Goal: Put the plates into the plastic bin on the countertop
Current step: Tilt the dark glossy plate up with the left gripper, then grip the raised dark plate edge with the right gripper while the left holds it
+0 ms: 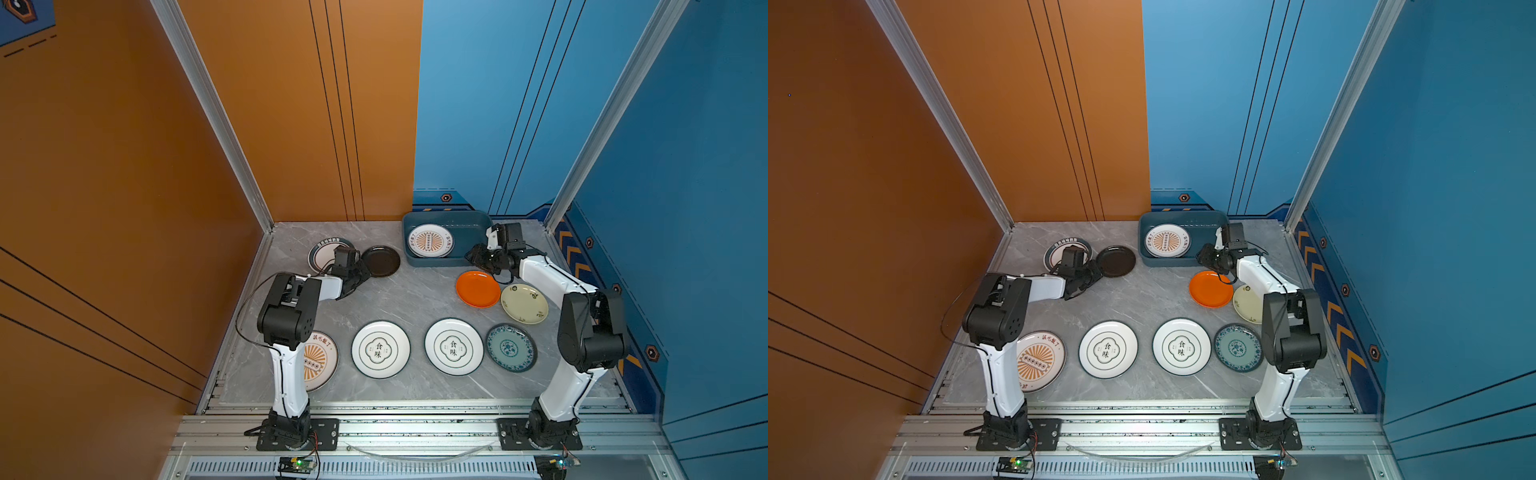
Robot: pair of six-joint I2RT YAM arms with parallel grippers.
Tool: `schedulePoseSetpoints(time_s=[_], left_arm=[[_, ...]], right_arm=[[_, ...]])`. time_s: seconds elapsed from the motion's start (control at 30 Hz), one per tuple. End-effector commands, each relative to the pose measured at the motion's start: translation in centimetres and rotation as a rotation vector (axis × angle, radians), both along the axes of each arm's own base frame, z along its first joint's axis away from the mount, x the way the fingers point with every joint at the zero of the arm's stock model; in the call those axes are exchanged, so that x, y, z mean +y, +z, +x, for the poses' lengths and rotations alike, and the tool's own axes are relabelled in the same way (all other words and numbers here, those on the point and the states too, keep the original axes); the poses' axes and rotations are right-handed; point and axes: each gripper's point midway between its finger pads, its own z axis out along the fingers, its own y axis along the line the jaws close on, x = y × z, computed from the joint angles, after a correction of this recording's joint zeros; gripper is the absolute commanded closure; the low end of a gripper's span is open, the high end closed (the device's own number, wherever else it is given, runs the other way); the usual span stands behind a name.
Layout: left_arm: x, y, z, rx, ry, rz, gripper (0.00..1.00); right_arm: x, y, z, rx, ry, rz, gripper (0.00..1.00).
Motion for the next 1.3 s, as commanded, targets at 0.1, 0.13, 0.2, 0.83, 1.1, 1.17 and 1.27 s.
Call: schedulePoseSetpoints(time_s=[0.1,0.13,0.2,0.83,1.1,1.17,1.27], left_arm=[[0.9,-5.6,-3.5,0.17,-0.007,0.029,0.87],[0.9,-5.7,-3.6,0.172,-0.008,0.026,0.89],[0.8,-5.9,-3.9,0.176,-0.012,0.023,0.94],[1.0,-3.5,-10.6,0.167,-0.094,-0.001,1.0],[0.2,1.9,-11.9,0.09,-0.161,-0.026,1.0],[-0.2,3.4,-11.9,0.064,-0.177,-0.038,1.0],[-1.3,5.3,-11.8,0.032,-0.208,-0.063,1.0]], right_arm=[[0.6,-0.6,-0.5,0.017,0.012,0.014,0.49],[0.6,-0.5,-0.5,0.014,0.013,0.016,0.49],[0.7,-0.7,-0.7,0.02,0.015,0.015,0.49],[3.6,-0.1,-4.3,0.0,0.149,0.119,0.49],[8.3,3.0,-7.6,-0.043,0.323,0.232,0.47],[10.0,3.9,-8.5,-0.061,0.376,0.256,0.46],[12.6,4.6,-9.6,-0.08,0.444,0.29,0.43]])
